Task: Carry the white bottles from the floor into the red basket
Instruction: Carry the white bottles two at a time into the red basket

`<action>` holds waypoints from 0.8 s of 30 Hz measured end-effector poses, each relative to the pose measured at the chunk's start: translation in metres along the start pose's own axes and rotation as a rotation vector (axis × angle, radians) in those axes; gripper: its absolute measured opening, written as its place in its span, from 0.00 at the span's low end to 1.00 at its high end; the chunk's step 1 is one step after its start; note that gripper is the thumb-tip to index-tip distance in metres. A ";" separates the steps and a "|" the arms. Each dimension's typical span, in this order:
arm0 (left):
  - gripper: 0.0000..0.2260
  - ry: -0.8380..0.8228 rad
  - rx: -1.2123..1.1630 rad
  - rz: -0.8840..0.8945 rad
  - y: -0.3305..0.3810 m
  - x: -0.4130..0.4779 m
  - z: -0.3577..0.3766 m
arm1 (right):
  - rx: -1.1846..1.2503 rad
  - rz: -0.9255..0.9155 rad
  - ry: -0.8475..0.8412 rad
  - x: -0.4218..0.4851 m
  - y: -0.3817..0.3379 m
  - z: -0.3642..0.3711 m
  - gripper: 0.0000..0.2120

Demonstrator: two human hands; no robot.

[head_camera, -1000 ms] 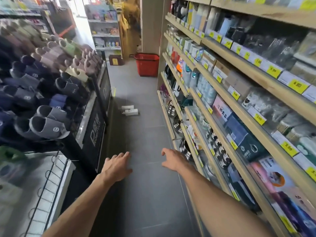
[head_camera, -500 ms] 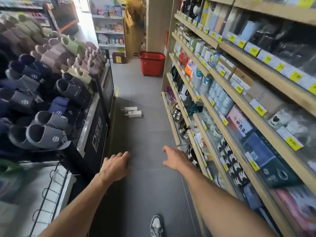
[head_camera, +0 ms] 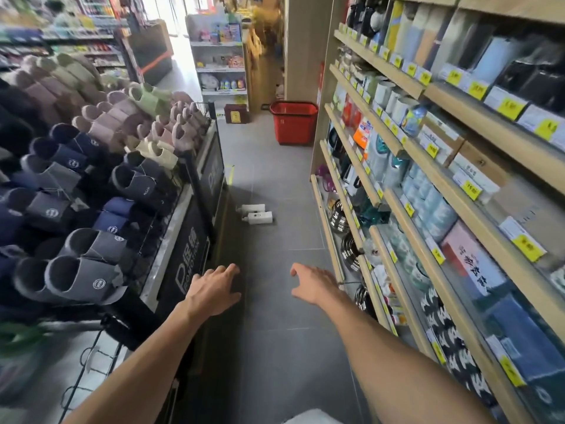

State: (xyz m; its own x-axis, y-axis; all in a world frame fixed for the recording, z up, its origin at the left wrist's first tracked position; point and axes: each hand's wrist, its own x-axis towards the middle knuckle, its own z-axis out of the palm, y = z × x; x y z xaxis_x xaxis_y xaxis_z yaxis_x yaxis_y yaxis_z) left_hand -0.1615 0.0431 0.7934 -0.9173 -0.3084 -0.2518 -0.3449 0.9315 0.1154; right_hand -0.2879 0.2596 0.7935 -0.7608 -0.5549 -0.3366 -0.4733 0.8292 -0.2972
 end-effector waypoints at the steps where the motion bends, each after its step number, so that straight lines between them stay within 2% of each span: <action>1: 0.28 0.000 -0.006 0.002 0.004 0.008 -0.001 | -0.006 -0.010 -0.007 0.007 0.002 -0.001 0.20; 24: 0.26 -0.041 0.044 0.096 -0.009 0.218 -0.043 | -0.020 0.038 -0.012 0.185 0.010 -0.066 0.18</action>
State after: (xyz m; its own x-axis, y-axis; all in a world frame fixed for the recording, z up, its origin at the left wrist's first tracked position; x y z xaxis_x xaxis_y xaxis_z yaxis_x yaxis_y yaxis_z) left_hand -0.3667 -0.0405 0.7791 -0.9365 -0.2097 -0.2809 -0.2456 0.9643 0.0989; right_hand -0.4627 0.1695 0.7869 -0.7731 -0.5239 -0.3576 -0.4533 0.8506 -0.2664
